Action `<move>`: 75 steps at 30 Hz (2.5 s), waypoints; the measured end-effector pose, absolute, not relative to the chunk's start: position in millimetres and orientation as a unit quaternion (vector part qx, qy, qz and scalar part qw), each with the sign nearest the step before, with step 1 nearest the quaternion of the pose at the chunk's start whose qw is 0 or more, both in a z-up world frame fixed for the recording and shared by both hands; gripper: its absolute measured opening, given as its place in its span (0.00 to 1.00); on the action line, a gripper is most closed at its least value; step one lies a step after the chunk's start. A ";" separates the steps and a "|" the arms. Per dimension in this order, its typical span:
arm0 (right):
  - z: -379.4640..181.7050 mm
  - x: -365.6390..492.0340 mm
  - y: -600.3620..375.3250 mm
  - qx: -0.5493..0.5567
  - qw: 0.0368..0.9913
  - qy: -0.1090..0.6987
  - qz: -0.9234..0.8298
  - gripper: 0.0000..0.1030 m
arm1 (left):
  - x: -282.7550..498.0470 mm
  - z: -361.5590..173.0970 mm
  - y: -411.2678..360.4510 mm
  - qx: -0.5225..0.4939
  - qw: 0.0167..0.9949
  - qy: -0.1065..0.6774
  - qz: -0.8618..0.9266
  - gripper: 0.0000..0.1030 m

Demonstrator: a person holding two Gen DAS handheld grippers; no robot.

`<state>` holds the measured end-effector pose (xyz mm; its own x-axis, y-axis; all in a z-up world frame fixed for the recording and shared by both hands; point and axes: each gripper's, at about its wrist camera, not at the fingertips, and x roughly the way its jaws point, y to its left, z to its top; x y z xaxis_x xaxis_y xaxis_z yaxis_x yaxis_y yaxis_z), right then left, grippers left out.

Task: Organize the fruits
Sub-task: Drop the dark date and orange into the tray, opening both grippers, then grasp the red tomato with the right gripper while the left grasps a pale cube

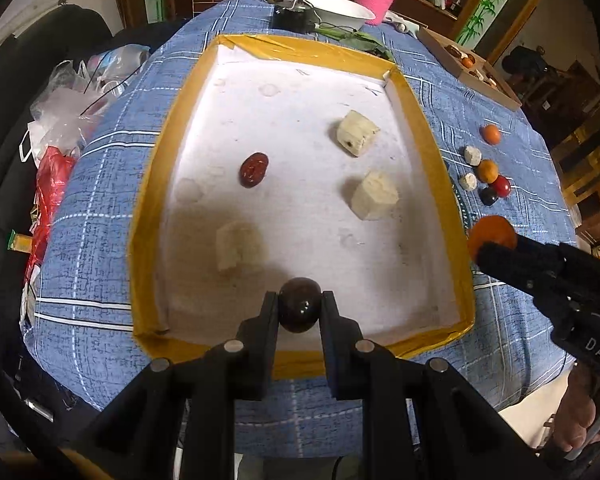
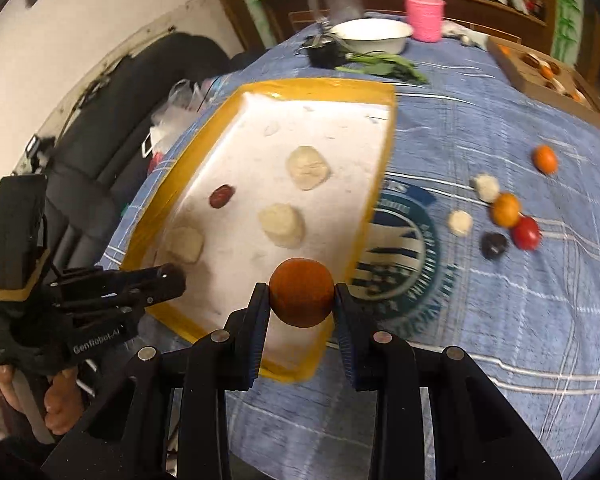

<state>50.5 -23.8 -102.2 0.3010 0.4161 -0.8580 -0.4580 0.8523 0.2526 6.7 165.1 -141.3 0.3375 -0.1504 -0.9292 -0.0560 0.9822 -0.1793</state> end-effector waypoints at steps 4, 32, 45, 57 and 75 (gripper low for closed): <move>-115.0 52.7 -6.1 -0.037 0.795 0.539 0.276 0.29 | 9.0 -148.0 167.6 -0.091 0.807 0.582 -0.037 0.22; -83.0 32.3 -73.5 0.027 0.837 0.480 0.263 0.67 | -4.1 -120.9 133.3 -0.044 0.836 0.539 -0.091 0.65; -90.8 -7.7 -200.1 0.129 0.873 0.445 0.152 0.68 | -21.6 -90.1 33.5 0.002 0.847 0.512 -0.147 0.71; -111.1 28.1 -226.8 0.108 0.856 0.480 0.158 0.60 | 40.9 -106.5 -15.0 0.014 0.821 0.551 -0.147 0.71; -164.0 159.1 -202.5 0.098 0.822 0.526 0.195 0.29 | 128.6 -138.6 -23.6 0.012 0.800 0.583 -0.139 0.62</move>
